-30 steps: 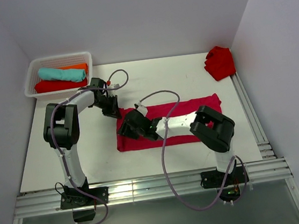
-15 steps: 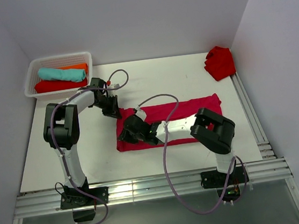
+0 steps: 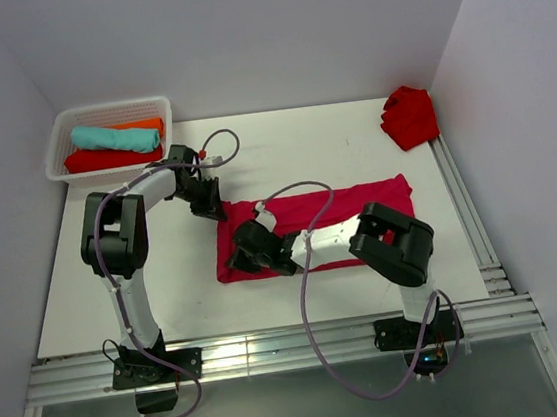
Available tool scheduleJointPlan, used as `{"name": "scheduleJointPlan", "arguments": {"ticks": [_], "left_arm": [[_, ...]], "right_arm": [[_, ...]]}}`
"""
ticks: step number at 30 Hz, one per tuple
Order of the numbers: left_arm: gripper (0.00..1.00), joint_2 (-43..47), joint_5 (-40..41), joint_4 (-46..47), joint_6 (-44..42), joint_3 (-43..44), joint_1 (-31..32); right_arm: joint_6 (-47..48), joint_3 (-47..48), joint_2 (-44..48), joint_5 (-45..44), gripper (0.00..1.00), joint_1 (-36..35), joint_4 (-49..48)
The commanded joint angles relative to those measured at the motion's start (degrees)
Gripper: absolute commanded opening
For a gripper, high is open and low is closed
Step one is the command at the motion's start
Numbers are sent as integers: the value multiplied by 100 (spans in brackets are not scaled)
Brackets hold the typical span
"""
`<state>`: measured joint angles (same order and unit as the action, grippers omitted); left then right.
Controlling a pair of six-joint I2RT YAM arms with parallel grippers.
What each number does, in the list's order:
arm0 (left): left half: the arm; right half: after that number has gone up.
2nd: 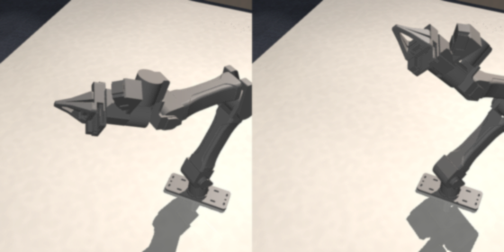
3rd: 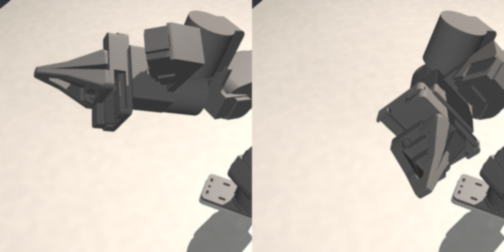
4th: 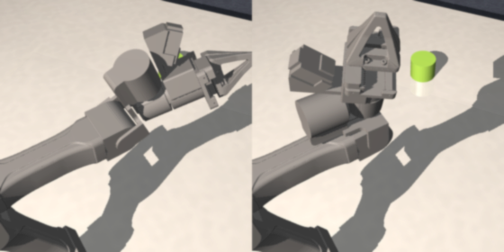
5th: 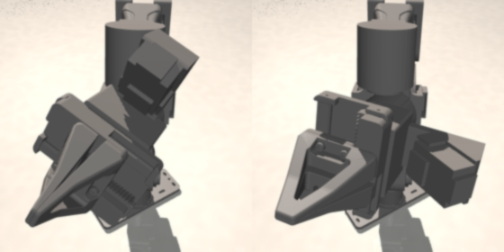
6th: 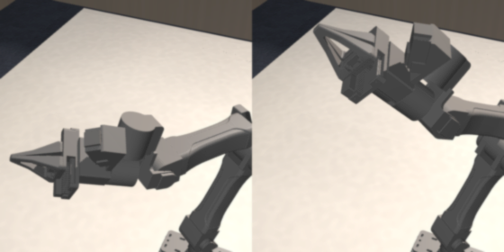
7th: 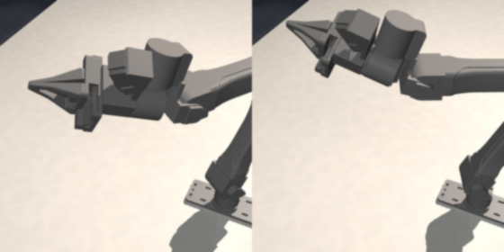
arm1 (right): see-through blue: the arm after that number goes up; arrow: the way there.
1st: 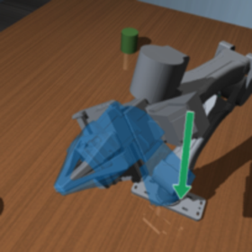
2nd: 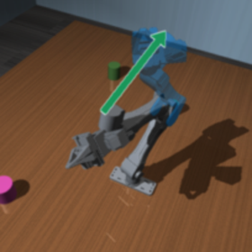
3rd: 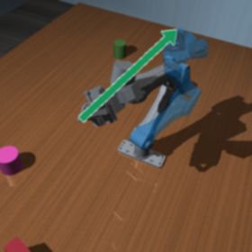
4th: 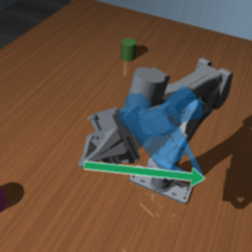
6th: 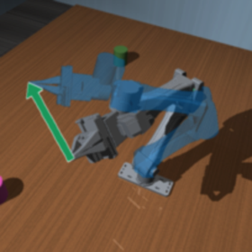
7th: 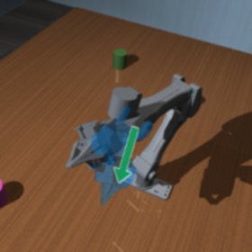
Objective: Roll the t-shirts
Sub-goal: Roll the tshirt
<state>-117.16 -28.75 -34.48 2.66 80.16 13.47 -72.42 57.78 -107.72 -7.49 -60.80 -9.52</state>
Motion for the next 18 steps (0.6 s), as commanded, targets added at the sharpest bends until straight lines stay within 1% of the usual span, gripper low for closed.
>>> {"name": "scheduleJointPlan", "arguments": {"ticks": [1,7,11,14,15,16,18], "left_arm": [[0,-298,950,310,-204,-185,32],[0,-324,994,293,-204,-159,32],[0,-333,1030,284,-204,-159,32],[0,-325,1073,284,-204,-167,32],[0,-307,1074,284,-204,-167,32],[0,-307,1100,284,-204,-167,32],[0,-325,1117,275,-204,-159,32]], "right_arm": [[-26,119,-248,-60,0,-64,20],[17,102,-425,-156,0,-99,204],[193,408,-557,-236,0,-161,616],[281,646,-583,-420,2,-213,907],[299,690,-583,-455,5,-240,1056],[316,717,-531,-543,12,-266,1188],[317,779,-460,-631,18,-275,1329]]}}
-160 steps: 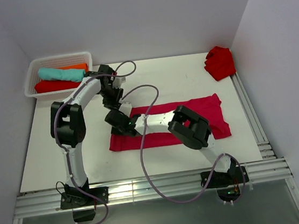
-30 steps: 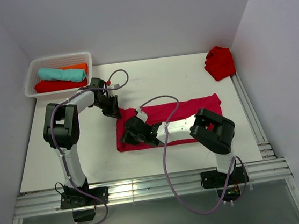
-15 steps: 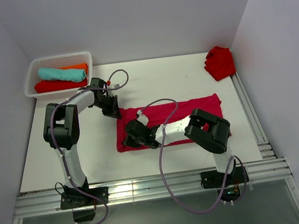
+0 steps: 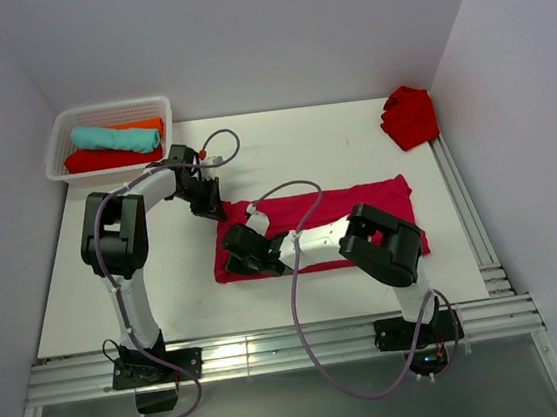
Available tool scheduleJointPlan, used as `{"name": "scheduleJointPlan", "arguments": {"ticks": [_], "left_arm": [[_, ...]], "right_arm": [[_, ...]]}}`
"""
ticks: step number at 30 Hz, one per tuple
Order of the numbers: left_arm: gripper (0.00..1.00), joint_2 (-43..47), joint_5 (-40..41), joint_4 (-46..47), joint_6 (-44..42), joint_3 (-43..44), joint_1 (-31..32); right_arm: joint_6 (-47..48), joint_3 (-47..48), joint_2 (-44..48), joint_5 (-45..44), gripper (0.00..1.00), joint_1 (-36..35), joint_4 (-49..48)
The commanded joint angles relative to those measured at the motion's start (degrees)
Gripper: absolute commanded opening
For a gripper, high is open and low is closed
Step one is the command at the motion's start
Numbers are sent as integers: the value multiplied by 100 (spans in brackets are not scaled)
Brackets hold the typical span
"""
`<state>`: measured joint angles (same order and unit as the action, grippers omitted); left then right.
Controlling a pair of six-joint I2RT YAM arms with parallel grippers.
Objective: Roll the t-shirts
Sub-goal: Roll the tshirt
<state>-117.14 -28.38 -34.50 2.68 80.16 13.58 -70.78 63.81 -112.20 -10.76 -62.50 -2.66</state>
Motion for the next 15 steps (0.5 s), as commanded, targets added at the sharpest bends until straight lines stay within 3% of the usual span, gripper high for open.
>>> {"name": "scheduleJointPlan", "arguments": {"ticks": [1,7,15], "left_arm": [[0,-327,1080,277,-206,-167,13],[0,-336,1124,286,-206,-167,21],[0,-344,1142,260,-206,-167,21]], "right_arm": [[161,193,84,-399,24,-96,800],[188,527,400,-813,43,-139,1661],[407,1229,507,-1392,43,-157,2427]]}}
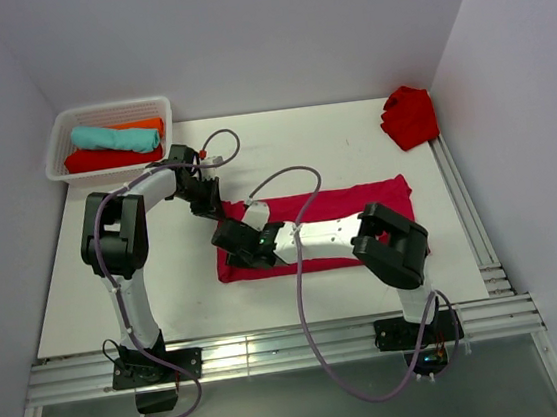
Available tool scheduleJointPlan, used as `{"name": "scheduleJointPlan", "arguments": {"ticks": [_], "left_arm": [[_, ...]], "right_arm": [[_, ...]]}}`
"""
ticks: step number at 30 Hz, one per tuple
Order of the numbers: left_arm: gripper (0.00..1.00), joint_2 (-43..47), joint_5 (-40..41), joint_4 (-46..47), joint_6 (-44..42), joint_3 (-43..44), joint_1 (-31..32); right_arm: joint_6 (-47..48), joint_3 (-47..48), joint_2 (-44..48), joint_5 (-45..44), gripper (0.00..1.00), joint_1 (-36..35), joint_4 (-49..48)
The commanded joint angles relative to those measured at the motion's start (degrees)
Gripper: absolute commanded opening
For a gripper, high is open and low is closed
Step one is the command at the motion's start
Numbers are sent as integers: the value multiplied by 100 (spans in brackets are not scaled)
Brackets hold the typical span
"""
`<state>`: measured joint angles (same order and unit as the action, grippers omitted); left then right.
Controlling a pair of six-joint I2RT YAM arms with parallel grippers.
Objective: Roll the t-shirts
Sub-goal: Roll the tshirt
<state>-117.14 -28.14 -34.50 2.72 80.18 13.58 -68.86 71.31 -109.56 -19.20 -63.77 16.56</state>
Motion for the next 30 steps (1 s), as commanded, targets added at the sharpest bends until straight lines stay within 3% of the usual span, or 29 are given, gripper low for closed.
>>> {"name": "scheduleJointPlan", "arguments": {"ticks": [1,13,30], "left_arm": [[0,-353,1109,268,-211,-170,21],[0,-371,1092,242,-211,-126,13],[0,-380,1127,251,-211,-143,21]], "right_arm": [[259,768,172,-593,43,-22,680],[813,2983,-1489,-813,40,260,1586],[909,3759,-2105,-1270,41,242,2273]]}}
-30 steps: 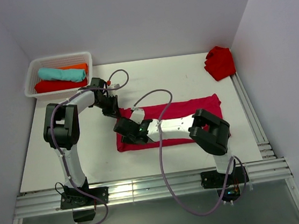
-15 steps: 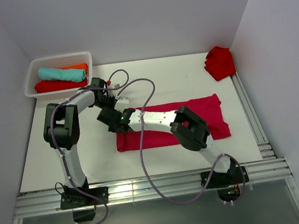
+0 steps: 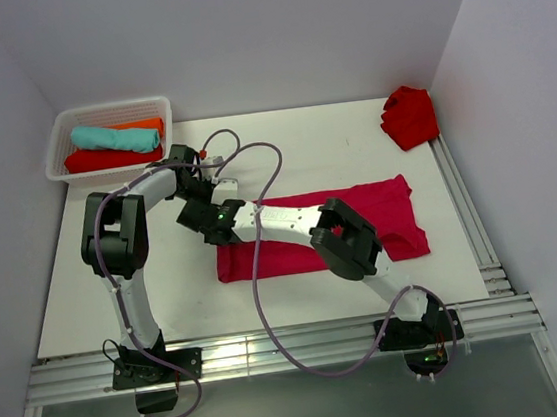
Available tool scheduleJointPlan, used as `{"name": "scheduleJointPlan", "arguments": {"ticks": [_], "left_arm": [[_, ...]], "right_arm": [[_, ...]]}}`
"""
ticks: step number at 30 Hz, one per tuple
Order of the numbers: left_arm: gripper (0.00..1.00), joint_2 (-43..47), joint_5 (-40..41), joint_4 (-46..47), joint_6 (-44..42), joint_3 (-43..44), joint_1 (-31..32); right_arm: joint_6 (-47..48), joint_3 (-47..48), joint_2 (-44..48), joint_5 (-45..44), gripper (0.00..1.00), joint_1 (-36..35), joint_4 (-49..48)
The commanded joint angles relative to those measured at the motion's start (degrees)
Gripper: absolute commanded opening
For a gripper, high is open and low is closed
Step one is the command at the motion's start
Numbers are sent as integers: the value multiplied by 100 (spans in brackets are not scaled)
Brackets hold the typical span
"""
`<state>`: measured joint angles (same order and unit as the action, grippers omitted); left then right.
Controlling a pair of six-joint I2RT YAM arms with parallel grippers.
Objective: Roll the t-shirts
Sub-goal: Roll the tshirt
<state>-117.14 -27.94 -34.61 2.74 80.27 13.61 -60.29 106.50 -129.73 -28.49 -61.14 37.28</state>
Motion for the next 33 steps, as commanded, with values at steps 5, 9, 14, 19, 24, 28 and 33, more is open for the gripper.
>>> {"name": "scheduleJointPlan", "arguments": {"ticks": [5,9,14,19,24,28,33], "left_arm": [[0,-406,1116,253,-213,-161,19],[0,-415,1107,253,-213,-143,19],[0,-424,1116,236,-213,-134,19],[0,-415,1116,253,-213,-143,19],[0,-406,1116,244,-213,-143,19],[0,-397,1107,218,-213,-117,19],[1,-397,1072,174,-213,-82,19]], "right_arm": [[97,564,-341,-403,42,-20,473],[123,758,-544,-333,42,-29,623],[88,881,-719,-218,42,-38,754],[-53,1163,-922,-218,42,-47,1325],[52,943,-931,-8,41,-90,1151],[167,1136,-1159,150,41,-99,1273],[264,1050,-1221,396,24,-99,1081]]}}
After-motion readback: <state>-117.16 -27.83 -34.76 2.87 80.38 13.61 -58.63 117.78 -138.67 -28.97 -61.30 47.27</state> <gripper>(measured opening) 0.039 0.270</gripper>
